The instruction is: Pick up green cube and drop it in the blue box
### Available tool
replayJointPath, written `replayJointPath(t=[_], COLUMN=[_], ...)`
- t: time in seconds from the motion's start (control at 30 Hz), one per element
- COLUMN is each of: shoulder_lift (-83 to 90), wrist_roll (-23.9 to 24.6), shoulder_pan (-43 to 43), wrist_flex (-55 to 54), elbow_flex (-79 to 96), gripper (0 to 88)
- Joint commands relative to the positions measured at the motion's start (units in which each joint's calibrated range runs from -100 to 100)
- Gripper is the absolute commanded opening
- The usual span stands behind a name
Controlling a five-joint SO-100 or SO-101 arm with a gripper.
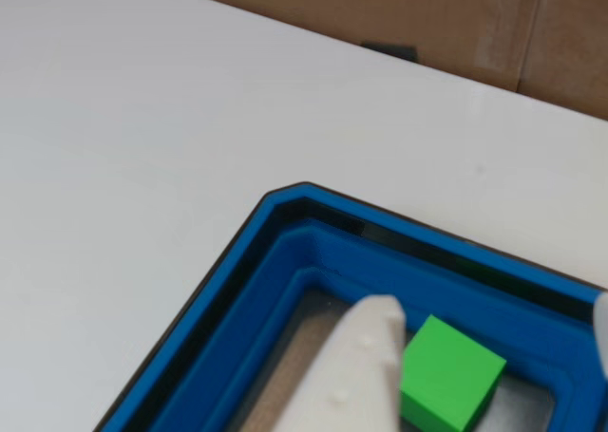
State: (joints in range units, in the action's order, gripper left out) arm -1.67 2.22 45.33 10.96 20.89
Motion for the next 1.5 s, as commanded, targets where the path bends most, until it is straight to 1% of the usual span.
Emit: replayJointPath(t=[0.0, 0.2, 0.7, 1.13, 1.47], shoulder_lift=[11.62, 22.66, 50.50, 73.33, 87.71], wrist_roll=[0.20, 0.20, 0.20, 0.20, 0.20], shoulder_pan=[0.02, -0.36, -5.55, -5.63, -5.63], wrist_flex=[-1.38, -1.38, -1.38, -1.38, -1.38], elbow_flex=[5.14, 14.92, 39.79, 57.38, 71.65], gripper=[19.0, 19.0, 19.0, 19.0, 19.0])
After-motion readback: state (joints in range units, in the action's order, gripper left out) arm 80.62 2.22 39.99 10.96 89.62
